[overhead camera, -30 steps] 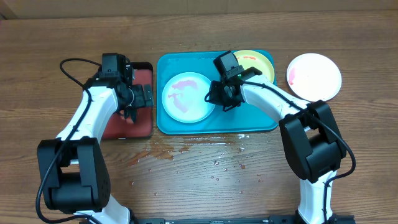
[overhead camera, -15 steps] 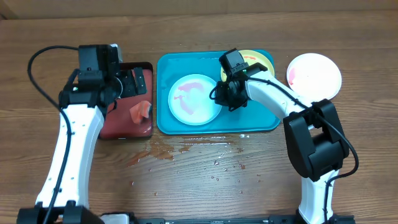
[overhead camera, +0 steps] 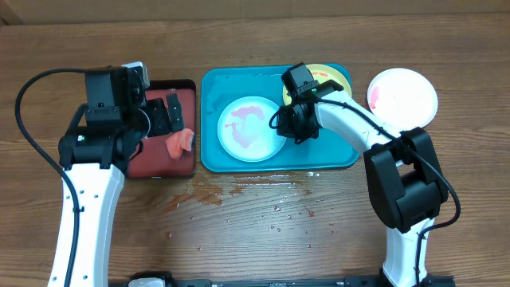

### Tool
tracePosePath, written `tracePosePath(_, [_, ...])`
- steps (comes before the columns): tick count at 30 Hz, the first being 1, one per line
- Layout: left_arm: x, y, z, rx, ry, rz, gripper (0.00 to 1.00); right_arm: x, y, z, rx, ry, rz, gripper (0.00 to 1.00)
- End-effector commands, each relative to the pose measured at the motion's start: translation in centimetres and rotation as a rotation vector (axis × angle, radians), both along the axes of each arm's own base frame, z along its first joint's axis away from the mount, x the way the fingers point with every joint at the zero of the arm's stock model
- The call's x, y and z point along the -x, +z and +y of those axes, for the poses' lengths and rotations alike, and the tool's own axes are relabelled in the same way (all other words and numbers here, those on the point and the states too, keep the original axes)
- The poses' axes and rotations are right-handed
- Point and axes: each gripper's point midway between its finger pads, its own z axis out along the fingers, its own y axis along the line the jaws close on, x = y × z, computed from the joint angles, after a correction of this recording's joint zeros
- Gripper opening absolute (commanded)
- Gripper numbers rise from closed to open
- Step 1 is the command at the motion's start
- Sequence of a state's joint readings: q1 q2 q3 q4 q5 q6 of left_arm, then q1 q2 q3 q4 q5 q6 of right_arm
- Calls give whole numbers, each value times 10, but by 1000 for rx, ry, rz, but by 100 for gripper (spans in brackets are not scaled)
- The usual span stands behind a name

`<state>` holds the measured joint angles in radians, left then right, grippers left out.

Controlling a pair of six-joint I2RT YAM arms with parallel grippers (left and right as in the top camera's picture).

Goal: Clean dirty plates on tray and stack at the side
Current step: 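Return the sponge to the black tray with the left gripper, then lift the light blue plate with the right gripper and tilt it upward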

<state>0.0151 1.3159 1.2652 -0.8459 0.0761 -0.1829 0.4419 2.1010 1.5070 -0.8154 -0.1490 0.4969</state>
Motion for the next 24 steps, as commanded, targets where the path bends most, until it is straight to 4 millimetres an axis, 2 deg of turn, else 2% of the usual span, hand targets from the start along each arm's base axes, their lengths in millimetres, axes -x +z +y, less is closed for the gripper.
tracePosePath(1, [4,11,-3,10,-19,-22,100,-12,24,-2,0,-1,-65,4])
tracePosePath(5, [5,9,-4,17,-24,-13,100,-8,23,-4,7,0,-49,6])
tracePosePath(7, [6,9,-5,20,-26,-12,100,-6,22,-5,11,0,-40,30])
tracePosePath(9, [6,9,-7,28,-33,-13,100,-3,22,-6,17,0,-27,33])
tracePosePath(11, [6,10,-7,31,-35,-13,100,0,21,-7,22,0,-15,43])
tracePosePath(14, [6,10,-7,31,-35,-13,99,3,19,-9,27,1,-5,47])
tracePosePath(20, [5,10,-7,30,-35,-16,100,5,4,-5,11,6,9,47])
tracePosePath(22, [5,10,-7,30,-35,-17,100,6,1,-2,-5,9,15,46])
tracePosePath(24, [4,11,-7,30,-35,-20,100,3,0,-1,-9,10,5,40])
